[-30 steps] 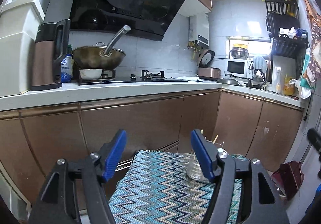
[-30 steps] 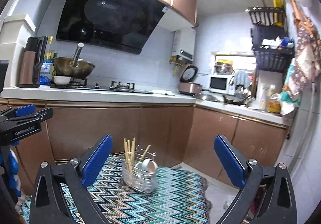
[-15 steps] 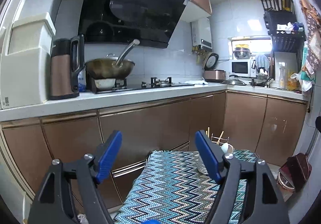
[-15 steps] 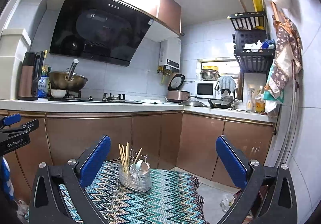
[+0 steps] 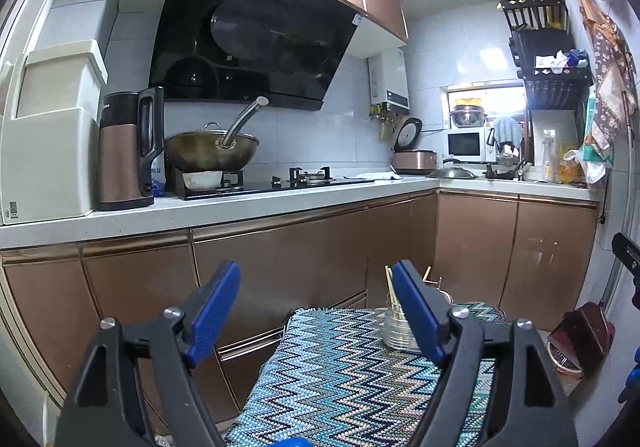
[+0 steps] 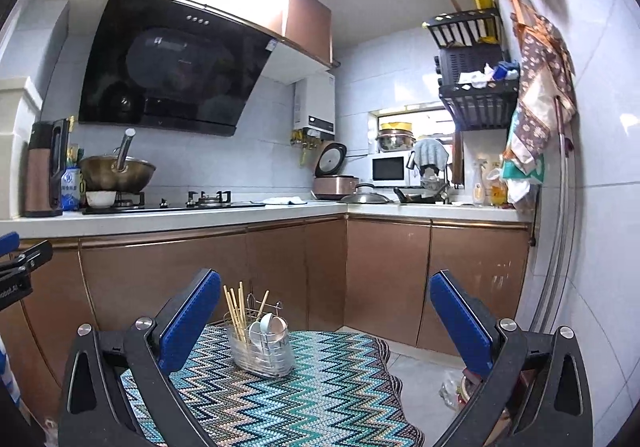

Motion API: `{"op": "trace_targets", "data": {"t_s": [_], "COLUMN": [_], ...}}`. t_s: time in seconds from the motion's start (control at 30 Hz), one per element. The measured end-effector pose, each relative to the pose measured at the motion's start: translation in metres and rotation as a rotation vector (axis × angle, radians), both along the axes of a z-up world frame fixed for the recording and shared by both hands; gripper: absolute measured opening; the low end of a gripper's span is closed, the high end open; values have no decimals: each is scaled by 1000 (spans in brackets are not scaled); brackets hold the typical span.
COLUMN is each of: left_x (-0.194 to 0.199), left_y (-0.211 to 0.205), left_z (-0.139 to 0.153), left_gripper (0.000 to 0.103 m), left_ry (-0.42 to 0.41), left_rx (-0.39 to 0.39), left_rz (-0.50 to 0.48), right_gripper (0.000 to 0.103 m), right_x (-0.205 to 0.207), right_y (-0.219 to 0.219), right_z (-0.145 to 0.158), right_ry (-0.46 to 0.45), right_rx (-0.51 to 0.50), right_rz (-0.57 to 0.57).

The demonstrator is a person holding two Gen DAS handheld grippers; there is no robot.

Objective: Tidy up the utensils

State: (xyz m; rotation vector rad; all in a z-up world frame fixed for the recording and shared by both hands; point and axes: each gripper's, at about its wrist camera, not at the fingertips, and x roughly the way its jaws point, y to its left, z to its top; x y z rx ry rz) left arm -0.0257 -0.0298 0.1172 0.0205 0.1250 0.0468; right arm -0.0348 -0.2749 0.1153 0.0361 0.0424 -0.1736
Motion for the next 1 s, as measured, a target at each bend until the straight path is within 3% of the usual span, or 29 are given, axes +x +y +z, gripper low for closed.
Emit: {"op": "trace_targets", "data": {"t_s": [1.0], "left_x": [-17], "left_y": [2], "left_z": [0], "left_gripper": [83], "left_ry": [-33], "left_rx": [5], "left_rz": [19], "right_gripper": [103], "right_x": [-21], "right_y": [10], "right_z": [5], "right_ry": [-28], "right_rx": [-35], "right_rz": [-7]}}
